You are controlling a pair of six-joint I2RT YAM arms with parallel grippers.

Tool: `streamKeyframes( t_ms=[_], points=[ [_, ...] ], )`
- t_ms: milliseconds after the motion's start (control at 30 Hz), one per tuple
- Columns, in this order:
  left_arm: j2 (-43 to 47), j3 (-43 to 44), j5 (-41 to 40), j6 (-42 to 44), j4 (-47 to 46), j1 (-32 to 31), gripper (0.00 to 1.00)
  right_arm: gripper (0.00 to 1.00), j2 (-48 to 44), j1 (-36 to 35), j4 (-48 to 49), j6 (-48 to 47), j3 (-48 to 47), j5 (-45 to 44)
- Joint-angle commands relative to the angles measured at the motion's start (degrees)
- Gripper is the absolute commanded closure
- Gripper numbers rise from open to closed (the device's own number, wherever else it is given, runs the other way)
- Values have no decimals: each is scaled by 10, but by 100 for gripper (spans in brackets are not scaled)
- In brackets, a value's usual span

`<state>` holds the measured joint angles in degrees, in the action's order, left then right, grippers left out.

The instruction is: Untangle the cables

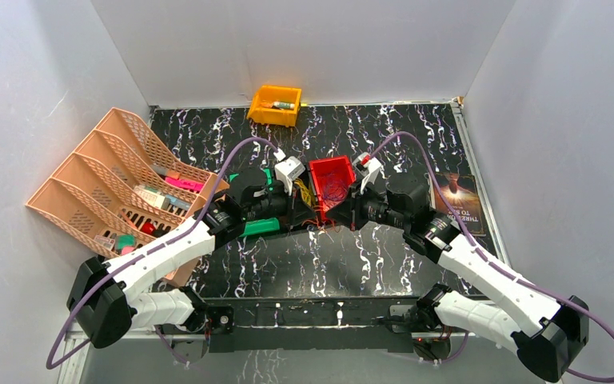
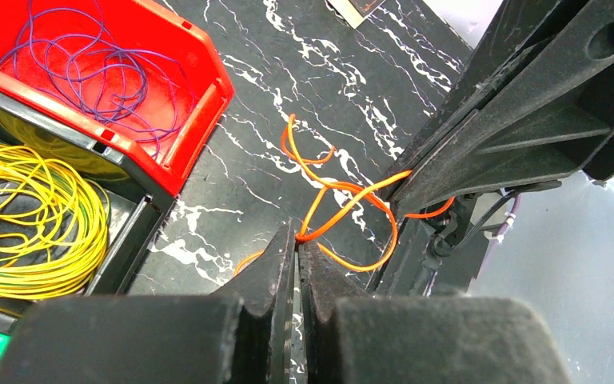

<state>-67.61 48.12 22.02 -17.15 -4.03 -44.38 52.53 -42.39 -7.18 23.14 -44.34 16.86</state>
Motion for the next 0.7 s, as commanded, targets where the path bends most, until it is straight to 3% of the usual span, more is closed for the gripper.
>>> streamKeyframes(
  t_ms=[0,33,67,200,367,667],
  points=[
    [23,17,1,0,1,-2,98,100,-10,2,23,-5,-3,-3],
    [22,18,5,0,0,-2,94,100,-7,1,23,-5,-5,-1],
    [21,19,7,1,1,-2,83,100,-5,2,23,-5,-7,1],
    [19,20,12,4,-4,-2,67,100,-2,1,24,-4,-11,7],
    [14,18,17,5,-13,-1,60,100,-7,1,23,-1,-12,10],
    [11,20,20,7,-30,-2,62,100,10,1,33,6,-10,43]
  ],
)
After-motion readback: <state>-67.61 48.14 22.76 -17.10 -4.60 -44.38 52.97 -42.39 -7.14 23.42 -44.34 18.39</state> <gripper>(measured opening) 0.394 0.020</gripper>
